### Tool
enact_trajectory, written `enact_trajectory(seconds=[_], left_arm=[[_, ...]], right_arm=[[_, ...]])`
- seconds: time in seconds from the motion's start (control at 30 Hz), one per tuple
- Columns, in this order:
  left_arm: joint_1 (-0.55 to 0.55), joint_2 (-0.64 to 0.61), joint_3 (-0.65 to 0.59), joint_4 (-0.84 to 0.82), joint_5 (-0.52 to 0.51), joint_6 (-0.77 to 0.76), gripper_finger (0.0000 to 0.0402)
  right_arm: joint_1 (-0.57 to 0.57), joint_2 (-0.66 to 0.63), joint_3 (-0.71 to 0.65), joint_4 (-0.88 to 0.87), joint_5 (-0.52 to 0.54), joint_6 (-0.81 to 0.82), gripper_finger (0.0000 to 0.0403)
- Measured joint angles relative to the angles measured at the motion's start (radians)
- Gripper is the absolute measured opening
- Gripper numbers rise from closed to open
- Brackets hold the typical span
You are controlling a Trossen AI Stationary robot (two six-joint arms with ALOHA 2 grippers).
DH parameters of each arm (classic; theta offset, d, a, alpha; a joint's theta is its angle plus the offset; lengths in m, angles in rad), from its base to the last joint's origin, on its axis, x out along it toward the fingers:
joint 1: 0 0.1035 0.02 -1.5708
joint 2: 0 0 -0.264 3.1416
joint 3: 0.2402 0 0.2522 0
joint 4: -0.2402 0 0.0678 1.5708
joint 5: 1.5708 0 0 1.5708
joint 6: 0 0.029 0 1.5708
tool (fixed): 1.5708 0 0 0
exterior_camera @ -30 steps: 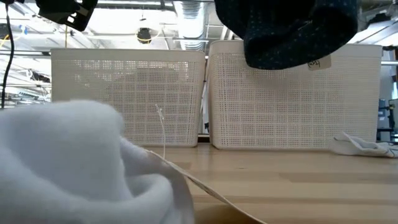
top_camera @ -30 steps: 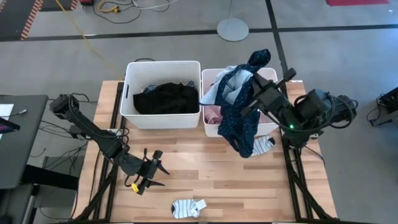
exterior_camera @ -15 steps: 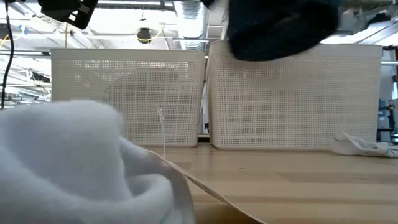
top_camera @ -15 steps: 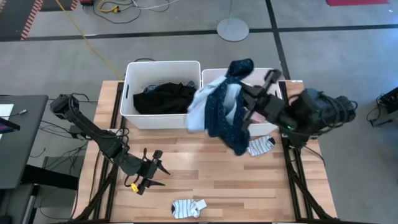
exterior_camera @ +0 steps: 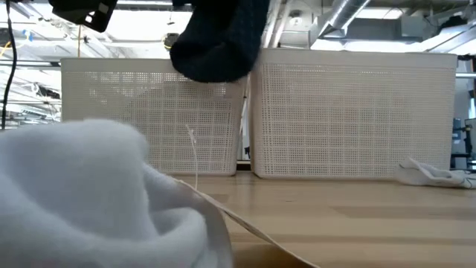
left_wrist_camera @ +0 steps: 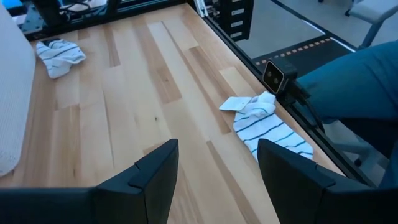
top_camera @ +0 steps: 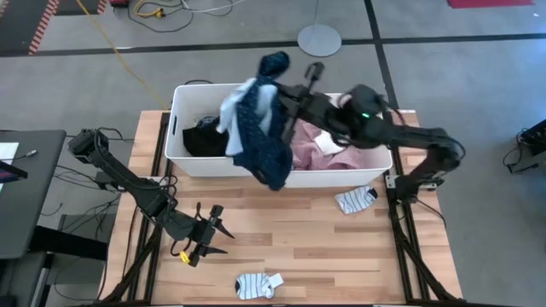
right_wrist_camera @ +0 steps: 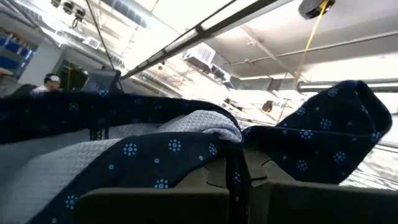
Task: Sort clothes
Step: Put the blue shirt into the left white laundry organizer
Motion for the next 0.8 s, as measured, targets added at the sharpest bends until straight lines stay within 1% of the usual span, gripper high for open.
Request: enact_trajectory(seconds=[0.17,0.33,0.43,0.5,0.57,0.63,0.8], left_arm=[[0.0,0.0,0.0,0.002,-0.006,0.02,0.0215],[0.006,0.0,0.0,0.0,-0.006,0.057,0.0215],[0.016,0.0,0.0,-0.005,-0.006,0.067,0.0215],[0.022,0.0,0.0,-0.014,-0.006,0.073,0.0215],[0.027,0.0,0.0,-0.028,-0.006,0.075,0.0215],[0.032,0.0,0.0,-0.045,-0.005,0.085,0.0215],[0.055,0.0,0.0,-0.056,-0.004,0.12,0.0215]], right_arm=[[-0.088,0.133,0.128,-0.011,-0.109,0.06,0.0006],[-0.165,0.255,0.246,-0.08,-0.149,0.109,0.0006],[-0.21,0.306,0.31,-0.22,-0.181,0.157,0.0008],[-0.237,0.323,0.347,-0.351,-0.188,0.186,0.0019],[-0.258,0.332,0.378,-0.475,-0.188,0.19,0.0044],[-0.276,0.331,0.393,-0.582,-0.187,0.207,0.0082],[-0.304,0.307,0.429,-0.805,-0.196,0.266,0.0206]])
